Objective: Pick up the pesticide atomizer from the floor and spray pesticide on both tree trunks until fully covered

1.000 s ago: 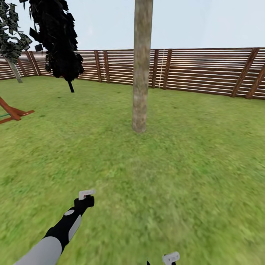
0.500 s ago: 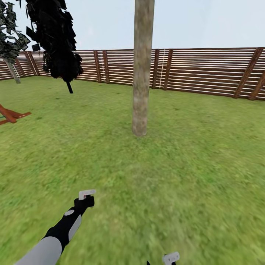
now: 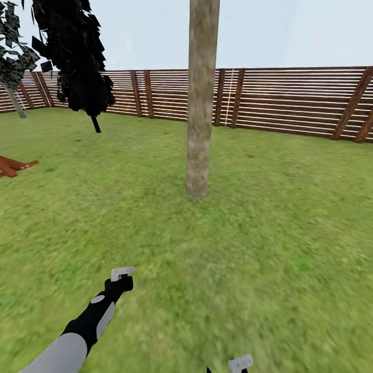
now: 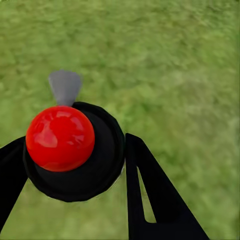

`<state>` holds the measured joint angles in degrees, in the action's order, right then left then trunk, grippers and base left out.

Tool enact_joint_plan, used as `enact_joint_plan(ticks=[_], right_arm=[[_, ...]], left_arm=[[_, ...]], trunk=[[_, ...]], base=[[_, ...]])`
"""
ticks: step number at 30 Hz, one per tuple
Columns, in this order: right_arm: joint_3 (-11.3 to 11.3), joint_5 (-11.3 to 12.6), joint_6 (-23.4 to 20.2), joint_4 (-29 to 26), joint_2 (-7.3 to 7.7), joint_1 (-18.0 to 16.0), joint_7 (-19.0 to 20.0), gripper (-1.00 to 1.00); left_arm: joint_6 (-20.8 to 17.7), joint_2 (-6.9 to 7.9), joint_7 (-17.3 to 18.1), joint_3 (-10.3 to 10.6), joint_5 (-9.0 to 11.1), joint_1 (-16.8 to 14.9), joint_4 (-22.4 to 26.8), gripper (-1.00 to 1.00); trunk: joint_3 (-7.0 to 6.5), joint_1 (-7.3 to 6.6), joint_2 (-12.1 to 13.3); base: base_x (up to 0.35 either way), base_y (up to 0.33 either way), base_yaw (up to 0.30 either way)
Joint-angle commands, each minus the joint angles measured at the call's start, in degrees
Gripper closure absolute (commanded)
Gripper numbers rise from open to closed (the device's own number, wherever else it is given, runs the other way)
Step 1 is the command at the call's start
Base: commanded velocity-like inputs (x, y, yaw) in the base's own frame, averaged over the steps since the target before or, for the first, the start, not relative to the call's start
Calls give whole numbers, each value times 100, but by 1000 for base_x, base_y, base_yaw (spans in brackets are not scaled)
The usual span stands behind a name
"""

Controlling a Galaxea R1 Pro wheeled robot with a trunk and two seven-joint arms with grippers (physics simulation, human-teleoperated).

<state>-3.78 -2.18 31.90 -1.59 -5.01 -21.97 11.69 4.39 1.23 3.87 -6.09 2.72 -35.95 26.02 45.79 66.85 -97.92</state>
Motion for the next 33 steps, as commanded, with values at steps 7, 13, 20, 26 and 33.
enact_joint_plan(ticks=[7,13,20,26,33], right_arm=[[-1,-2,-8,0,0,0,-5,-100],[1,5,-3,-7,-6,0,-8,-100],[14,15,0,-59,-16,0,-8,-100],[33,23,-23,-837,-47,-13,-58,-100],[14,59,-2003,-3153,-325,-135,-953,-100]], left_arm=[[-8,8,7,-3,0,0,5,100],[-2,0,12,1,0,-1,-6,100],[13,-7,36,4,-3,0,-39,100],[30,21,43,7,-2,0,-87,100],[10,70,45,2,-21,29,-125,100]], trunk=[[0,0,0],[0,0,0],[0,0,0],[0,0,0],[0,0,0]], base=[[338,0,0],[338,0,0],[338,0,0],[338,0,0],[338,0,0]])
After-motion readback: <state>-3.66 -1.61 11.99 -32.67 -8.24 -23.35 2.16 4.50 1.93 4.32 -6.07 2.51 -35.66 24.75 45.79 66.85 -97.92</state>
